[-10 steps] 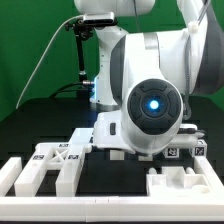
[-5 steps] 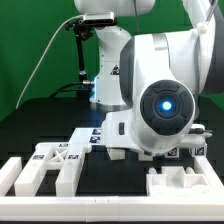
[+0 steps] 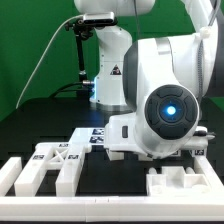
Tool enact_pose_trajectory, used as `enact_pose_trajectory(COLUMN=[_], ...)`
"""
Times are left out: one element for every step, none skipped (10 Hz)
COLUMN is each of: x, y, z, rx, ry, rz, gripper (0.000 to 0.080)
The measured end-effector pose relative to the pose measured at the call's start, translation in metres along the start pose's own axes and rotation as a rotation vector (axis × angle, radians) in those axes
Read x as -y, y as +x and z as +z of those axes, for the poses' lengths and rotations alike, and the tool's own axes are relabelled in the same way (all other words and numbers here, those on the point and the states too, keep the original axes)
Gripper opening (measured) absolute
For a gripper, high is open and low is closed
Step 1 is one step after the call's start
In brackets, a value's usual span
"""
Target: Assemble chair
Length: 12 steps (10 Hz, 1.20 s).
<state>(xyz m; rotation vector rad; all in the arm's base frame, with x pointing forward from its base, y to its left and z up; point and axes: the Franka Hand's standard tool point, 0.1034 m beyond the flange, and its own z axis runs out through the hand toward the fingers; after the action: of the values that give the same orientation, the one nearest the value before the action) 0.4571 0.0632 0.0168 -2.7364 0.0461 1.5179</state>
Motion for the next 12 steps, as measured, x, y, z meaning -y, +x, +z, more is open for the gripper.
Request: enact_pose_trajectory(x=[0.0, 0.0, 0.0, 0.0, 0.0, 0.0, 0.0, 0.0, 0.0, 0.003, 0.006, 0.008], y=[0.0, 0.0, 0.0, 0.0, 0.0, 0.0, 0.0, 0.0, -0.002, -0.012, -0.019, -0.033], z=[0.0, 0.0, 0.0, 0.0, 0.0, 0.0, 0.0, 0.0, -0.003, -0.026, -0.055, -0.067], rx=[0.0, 0.0, 0.0, 0.0, 0.0, 0.0, 0.0, 0.0, 0.002, 0.001, -0.057, -0.039], ry=[0.0, 0.0, 0.0, 0.0, 0.0, 0.0, 0.0, 0.0, 0.0, 0.0, 0.003, 0.0], rz=[0.0, 0.0, 0.0, 0.0, 0.0, 0.0, 0.0, 0.0, -0.004, -0.033, -0.051, -0.04], gripper=[0.0466, 0.033, 0.033, 0.0284, 0.0284, 0.0284, 0.0284, 0.0284, 0.0284, 0.0284, 0.0284, 0.0284])
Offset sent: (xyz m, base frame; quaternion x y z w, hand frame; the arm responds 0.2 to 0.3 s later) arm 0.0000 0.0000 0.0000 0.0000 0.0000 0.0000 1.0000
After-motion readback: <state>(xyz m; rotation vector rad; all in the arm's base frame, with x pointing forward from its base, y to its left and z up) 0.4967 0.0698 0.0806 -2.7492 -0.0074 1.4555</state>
